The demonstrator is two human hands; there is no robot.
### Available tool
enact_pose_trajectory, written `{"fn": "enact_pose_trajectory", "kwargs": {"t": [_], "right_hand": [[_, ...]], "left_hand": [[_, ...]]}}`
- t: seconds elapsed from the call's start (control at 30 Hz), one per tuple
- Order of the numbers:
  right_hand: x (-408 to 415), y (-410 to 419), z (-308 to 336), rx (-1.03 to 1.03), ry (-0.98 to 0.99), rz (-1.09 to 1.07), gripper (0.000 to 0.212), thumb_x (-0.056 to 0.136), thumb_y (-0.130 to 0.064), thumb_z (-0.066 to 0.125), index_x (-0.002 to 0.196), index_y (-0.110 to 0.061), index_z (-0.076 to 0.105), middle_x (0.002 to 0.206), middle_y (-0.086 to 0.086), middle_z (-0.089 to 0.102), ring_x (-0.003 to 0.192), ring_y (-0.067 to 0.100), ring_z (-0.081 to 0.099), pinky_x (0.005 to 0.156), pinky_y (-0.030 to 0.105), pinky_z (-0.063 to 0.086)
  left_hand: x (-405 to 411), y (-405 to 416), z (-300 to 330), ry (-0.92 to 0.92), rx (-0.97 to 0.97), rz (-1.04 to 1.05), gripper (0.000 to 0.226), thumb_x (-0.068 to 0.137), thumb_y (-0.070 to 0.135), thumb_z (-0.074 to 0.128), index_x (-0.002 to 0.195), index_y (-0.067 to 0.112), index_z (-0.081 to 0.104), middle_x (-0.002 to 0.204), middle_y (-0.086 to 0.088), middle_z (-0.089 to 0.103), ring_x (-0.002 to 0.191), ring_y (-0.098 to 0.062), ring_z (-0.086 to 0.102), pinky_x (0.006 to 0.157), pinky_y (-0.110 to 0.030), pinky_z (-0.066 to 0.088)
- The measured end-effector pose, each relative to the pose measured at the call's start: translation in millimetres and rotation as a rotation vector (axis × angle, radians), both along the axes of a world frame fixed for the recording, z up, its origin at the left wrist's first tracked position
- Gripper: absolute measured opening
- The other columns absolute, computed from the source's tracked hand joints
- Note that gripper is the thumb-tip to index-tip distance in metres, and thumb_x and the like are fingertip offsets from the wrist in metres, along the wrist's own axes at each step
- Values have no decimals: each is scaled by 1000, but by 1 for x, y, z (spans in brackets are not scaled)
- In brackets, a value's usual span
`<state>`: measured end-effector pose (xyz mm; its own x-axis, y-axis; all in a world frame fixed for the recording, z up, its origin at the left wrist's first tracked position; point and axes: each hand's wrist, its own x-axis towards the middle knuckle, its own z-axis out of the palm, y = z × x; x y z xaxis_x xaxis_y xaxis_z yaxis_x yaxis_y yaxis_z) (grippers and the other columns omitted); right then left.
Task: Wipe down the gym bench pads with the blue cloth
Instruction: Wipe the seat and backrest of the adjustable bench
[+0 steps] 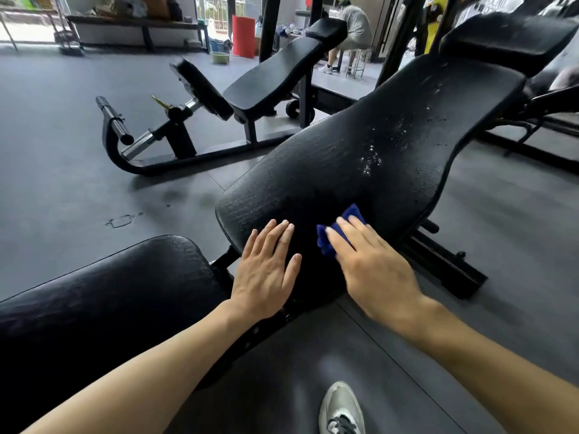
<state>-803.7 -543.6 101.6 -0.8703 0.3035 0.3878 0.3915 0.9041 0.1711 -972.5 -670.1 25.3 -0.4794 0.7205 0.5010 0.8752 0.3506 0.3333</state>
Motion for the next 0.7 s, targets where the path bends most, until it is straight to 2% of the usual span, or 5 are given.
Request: {"fn": "enact_pose_trajectory", "kwargs": {"t": [0.1, 0.27, 0.43, 0.53, 0.7], "right_hand": [[-10, 14, 4, 11, 7, -27, 53, 95, -13, 56, 148, -12, 48, 154, 11, 45, 147, 26, 36, 123, 38, 25], [-95, 42, 29, -106, -46, -158, 55, 104, -20, 36, 158, -19, 26, 166, 9, 20, 155, 25, 9, 127, 38, 5], [-26, 18, 8, -9, 35, -55, 50, 99, -15, 41, 150, -12, 45, 155, 12, 43, 148, 28, 33, 124, 41, 22], [16, -3, -6, 4, 41, -3, 54, 96, -9, 57, 149, -10, 46, 154, 12, 44, 148, 27, 34, 122, 42, 28], [-27, -1, -4, -16, 55, -10, 49, 94, -7, 55, 143, -8, 54, 148, 14, 52, 144, 30, 41, 121, 43, 30]], "left_hand": [[2, -1, 3, -6, -14, -3, 65, 105, 50, 24, 159, 15, 33, 165, 2, 30, 156, -15, 15, 127, -46, 14], [1, -1, 4, 7, -53, -9, 67, 104, 51, 21, 159, 15, 31, 165, 1, 30, 157, -15, 15, 127, -46, 14], [0, 0, 3, -3, -44, -11, 68, 104, 52, 20, 160, 16, 30, 166, 2, 29, 157, -14, 13, 127, -46, 13], [1, -1, 4, -18, -49, -13, 68, 104, 53, 19, 160, 16, 29, 166, 3, 28, 157, -13, 11, 128, -45, 12], [-15, -12, 10, -25, -77, -136, 74, 102, 61, 21, 162, 18, 25, 167, 5, 23, 157, -9, 4, 128, -40, 10]]}}
